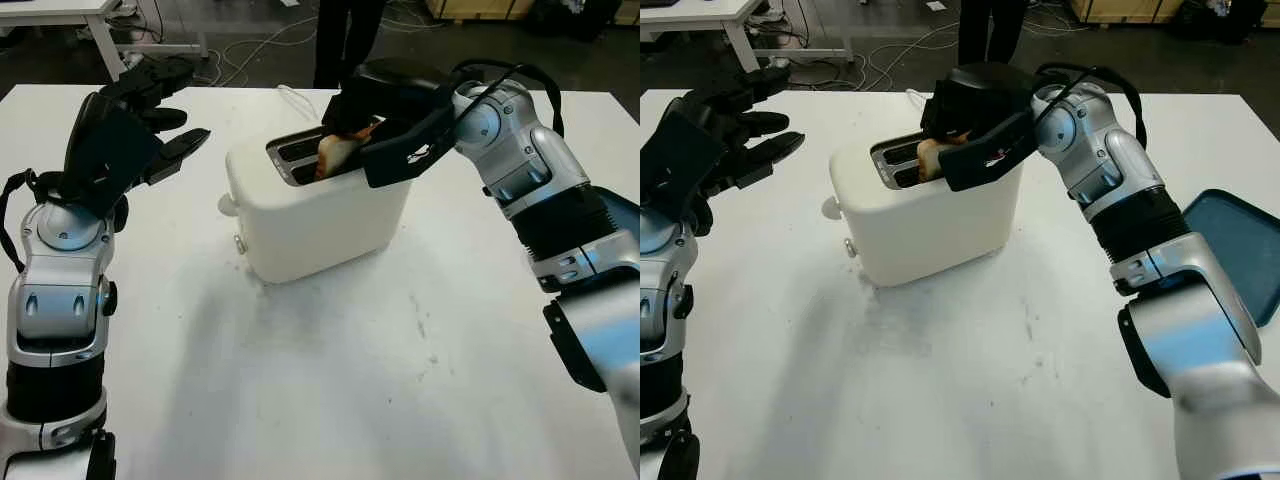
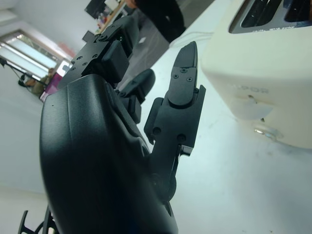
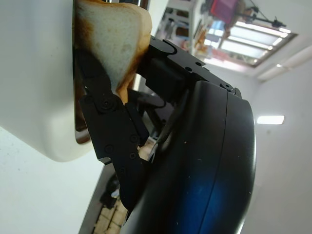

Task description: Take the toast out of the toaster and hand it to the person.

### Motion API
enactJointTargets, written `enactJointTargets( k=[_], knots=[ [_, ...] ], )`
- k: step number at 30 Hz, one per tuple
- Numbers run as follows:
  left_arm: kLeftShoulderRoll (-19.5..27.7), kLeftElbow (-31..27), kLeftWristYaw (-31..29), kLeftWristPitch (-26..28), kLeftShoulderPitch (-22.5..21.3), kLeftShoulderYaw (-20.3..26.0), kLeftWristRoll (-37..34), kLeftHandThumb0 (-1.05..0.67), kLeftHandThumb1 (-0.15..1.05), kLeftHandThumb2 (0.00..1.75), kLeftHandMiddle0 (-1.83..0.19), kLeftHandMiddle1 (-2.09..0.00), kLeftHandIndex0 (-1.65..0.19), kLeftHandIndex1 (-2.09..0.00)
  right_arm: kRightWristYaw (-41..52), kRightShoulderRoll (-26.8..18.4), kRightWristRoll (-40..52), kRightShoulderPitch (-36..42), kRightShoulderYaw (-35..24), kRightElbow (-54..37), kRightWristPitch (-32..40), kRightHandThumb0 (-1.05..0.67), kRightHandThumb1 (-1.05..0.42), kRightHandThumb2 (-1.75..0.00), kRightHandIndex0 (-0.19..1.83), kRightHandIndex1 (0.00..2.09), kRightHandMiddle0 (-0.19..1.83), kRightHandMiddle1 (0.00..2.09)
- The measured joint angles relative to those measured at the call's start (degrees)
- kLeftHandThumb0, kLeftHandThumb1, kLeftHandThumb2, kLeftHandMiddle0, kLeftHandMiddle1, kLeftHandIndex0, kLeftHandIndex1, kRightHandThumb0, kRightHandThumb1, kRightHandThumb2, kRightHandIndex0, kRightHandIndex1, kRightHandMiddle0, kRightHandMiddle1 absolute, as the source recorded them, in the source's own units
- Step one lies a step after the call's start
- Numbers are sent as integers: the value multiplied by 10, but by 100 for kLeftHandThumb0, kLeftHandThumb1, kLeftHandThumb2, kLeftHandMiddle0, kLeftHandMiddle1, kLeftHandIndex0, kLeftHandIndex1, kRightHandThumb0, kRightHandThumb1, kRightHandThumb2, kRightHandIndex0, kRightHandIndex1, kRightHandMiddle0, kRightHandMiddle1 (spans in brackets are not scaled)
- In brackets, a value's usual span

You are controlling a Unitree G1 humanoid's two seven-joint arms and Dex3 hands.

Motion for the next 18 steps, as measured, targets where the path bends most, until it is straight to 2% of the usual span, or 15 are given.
enactJointTargets(
  k=[4, 5, 8, 11, 14, 17, 18],
  knots=[
    [0, 0, 0, 0, 0, 0, 0, -23, 92, 10, -30, -69, -50, -13, -2, -1, -2, 0, 5, 3, -15, -46, -73, -1, 90, 168, 74, 162],
    [0, 0, 0, 0, 0, 0, 0, -23, 92, 10, -30, -69, -50, -13, -7, -2, -6, 0, 8, 4, -22, -49, -76, -2, 94, 171, 74, 168],
    [0, 0, 0, 0, 0, 0, 0, -22, 92, 10, -30, -69, -50, -13, -29, -6, -24, 0, 17, 6, -42, -54, -88, -8, 100, 174, 75, 174],
    [0, 0, 0, 0, 0, 0, 0, -22, 92, 11, -29, -69, -50, -12, -42, -9, -38, 0, 21, 11, -62, -54, -92, -35, 101, 174, 76, 174],
    [0, 0, 0, 0, 0, 1, 0, -22, 92, 11, -29, -70, -50, -12, -53, -11, -40, 0, 21, 20, -78, -51, -92, -49, 99, 174, 78, 172],
    [0, 0, 0, -1, 0, 1, 0, -22, 92, 11, -29, -70, -50, -12, -68, -13, -49, 0, 23, 27, -98, -47, -92, -49, 96, 172, 80, 168],
    [0, 0, 0, -2, 0, 1, 0, -22, 92, 11, -29, -70, -50, -12, -71, -15, -52, 0, 24, 30, -104, -45, -92, -48, 96, 166, 81, 161]
  ],
)
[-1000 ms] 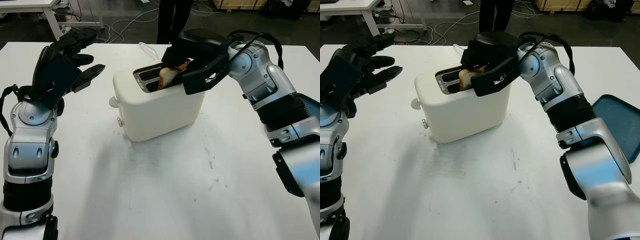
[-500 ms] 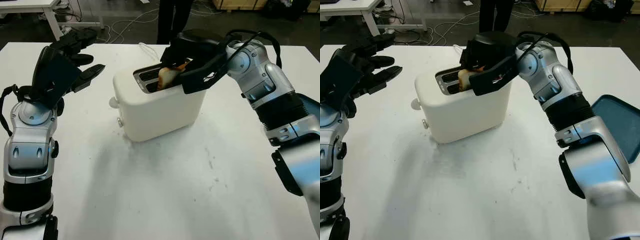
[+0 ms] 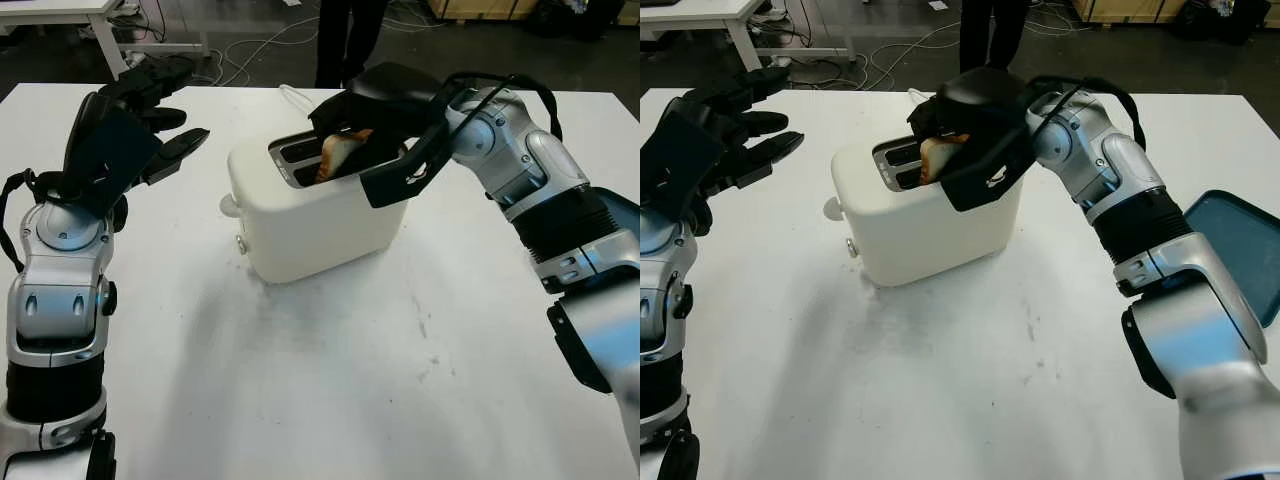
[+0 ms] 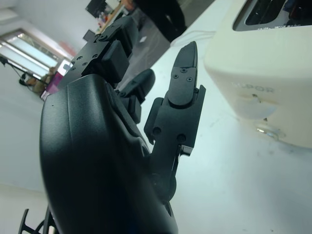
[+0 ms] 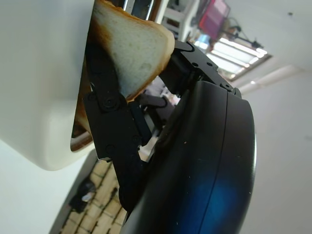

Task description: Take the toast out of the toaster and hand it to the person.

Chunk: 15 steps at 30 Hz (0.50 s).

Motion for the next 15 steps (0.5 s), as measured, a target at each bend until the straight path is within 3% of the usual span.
enactJointTargets(
  k=[2, 9, 15],
  knots=[
    [0, 0, 0, 0, 0, 0, 0, -23, 92, 10, -30, -71, -51, -12, 0, -2, -5, -3, 1, 3, -5, -43, -92, -47, 97, 164, 83, 156],
    [0, 0, 1, 0, 0, 0, 0, -23, 92, 11, -30, -70, -51, -11, 13, -4, -4, -12, -7, 8, -4, -42, -92, -50, 99, 174, 79, 174],
    [0, 0, 1, 0, 0, 0, 0, -23, 92, 10, -29, -70, -51, -11, 24, -8, 20, -35, -47, 28, 6, -42, -92, -46, 93, 175, 68, 174]
  ],
)
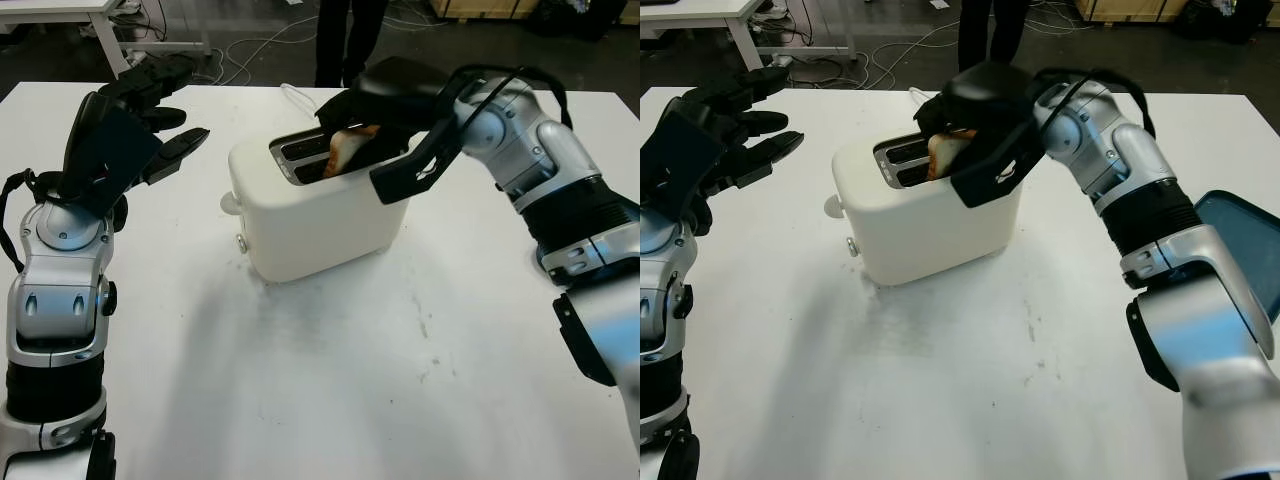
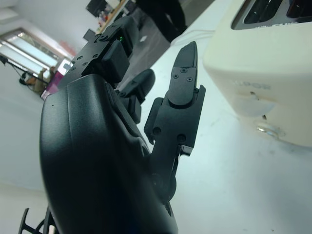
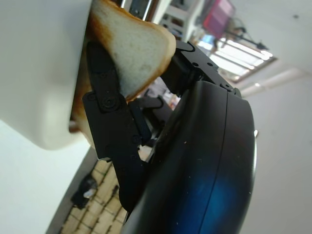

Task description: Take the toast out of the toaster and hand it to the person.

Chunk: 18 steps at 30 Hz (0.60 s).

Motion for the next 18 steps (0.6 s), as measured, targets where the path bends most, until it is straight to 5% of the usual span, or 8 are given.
enactJointTargets(
  k=[11, 15, 18],
  knots=[
    [0, 0, 0, 0, 1, 0, 0, -22, 92, 10, -30, -70, -52, -10, -17, -13, 88, -86, -92, 139, -16, -50, -92, -50, 103, 175, 73, 175],
    [0, 0, 0, 0, 1, 0, 0, -22, 92, 10, -30, -70, -52, -10, -28, -20, 118, -113, -122, 187, -19, -50, -92, -48, 92, 172, 70, 161],
    [0, 0, 0, 0, 1, 0, 0, -23, 92, 10, -30, -69, -51, -9, -38, -24, 135, -122, -143, 218, -20, -52, -92, -45, 97, 174, 72, 172]
  ],
)
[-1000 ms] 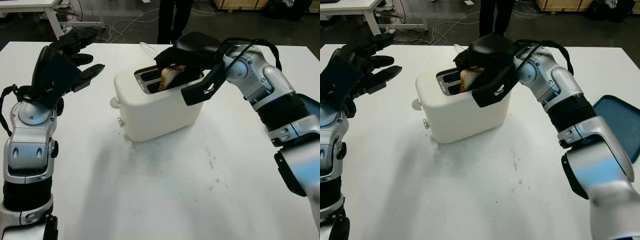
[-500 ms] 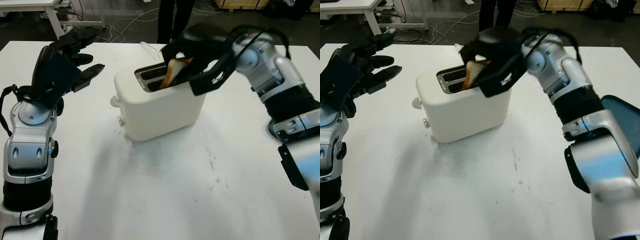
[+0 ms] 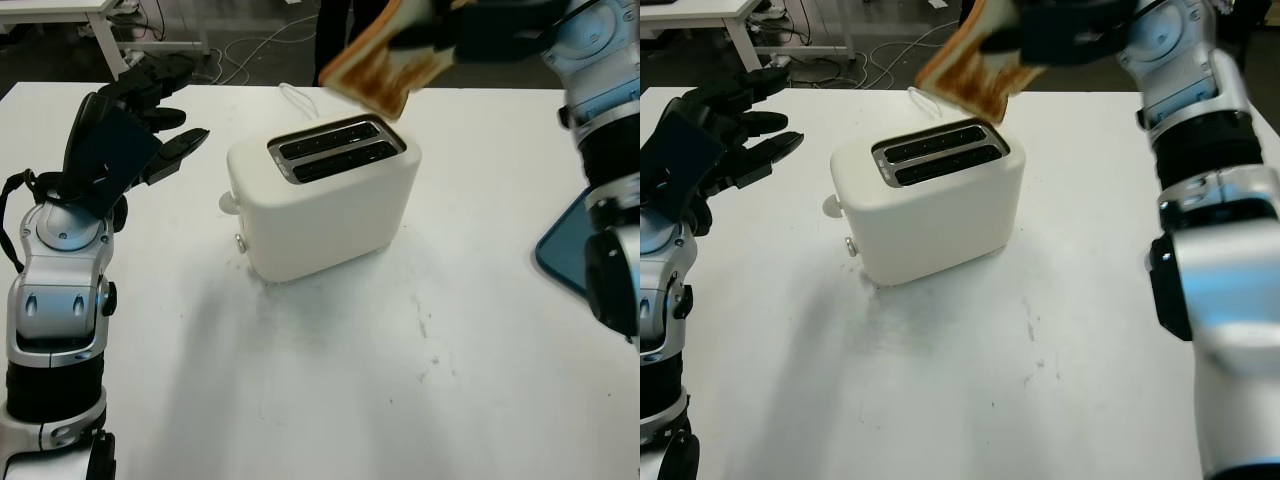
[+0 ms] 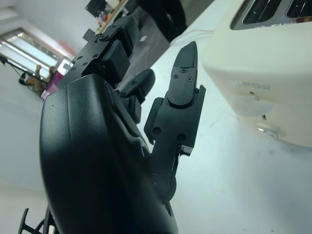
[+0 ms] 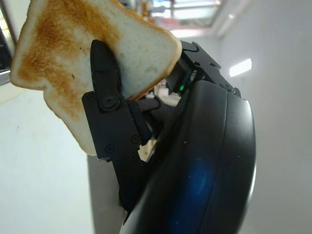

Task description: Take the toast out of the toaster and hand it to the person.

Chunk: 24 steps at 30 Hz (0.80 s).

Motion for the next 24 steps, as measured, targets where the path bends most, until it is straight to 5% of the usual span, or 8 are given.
enactJointTargets(
  k=[8, 24],
  knots=[
    [0, 0, 0, 0, 0, 0, 0, -21, 92, 11, -30, -68, -51, -8, -108, -17, -1, -1, -19, 75, 7, -37, -92, -48, 101, 175, 79, 175],
    [0, 2, 0, -6, 0, 4, -4, -23, 92, 10, -29, -70, -51, -8, -286, 17, 21, 71, -63, 159, 83, -16, -92, -44, 74, 175, 48, 175]
  ],
)
